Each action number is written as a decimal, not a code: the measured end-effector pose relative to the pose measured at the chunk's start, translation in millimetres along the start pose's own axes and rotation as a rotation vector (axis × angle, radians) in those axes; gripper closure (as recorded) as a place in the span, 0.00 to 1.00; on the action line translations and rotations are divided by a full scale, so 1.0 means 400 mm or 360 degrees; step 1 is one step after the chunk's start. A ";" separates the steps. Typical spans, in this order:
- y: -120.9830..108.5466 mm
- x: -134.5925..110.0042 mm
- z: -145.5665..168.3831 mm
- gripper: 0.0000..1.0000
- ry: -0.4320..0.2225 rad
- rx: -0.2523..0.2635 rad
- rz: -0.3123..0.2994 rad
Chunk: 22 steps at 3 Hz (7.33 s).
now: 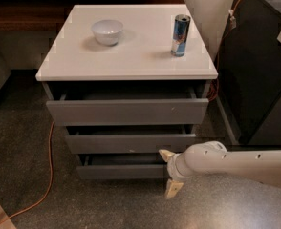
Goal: Place redbull can into bottom drawer
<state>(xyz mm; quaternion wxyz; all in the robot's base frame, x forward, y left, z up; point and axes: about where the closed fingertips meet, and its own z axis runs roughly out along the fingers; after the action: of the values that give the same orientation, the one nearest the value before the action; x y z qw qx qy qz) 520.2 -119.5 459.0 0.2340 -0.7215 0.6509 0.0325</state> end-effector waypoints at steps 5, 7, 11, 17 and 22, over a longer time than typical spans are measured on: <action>0.074 0.092 0.267 0.00 0.0007 -0.0050 0.0012; 0.099 0.148 0.452 0.00 0.0013 -0.0118 0.0033; -0.052 0.222 0.662 0.00 -0.0167 0.0140 0.0042; -0.110 0.248 0.740 0.98 -0.0157 0.0076 0.0162; 0.062 0.176 0.686 0.96 -0.0250 -0.0082 0.0213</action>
Offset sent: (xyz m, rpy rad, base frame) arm 0.0049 0.0126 -0.0851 0.0002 0.0102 0.0168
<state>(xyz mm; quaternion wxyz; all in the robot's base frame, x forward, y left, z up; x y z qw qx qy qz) 577.6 -81.3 183.3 0.2630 -0.6773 0.6763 0.1212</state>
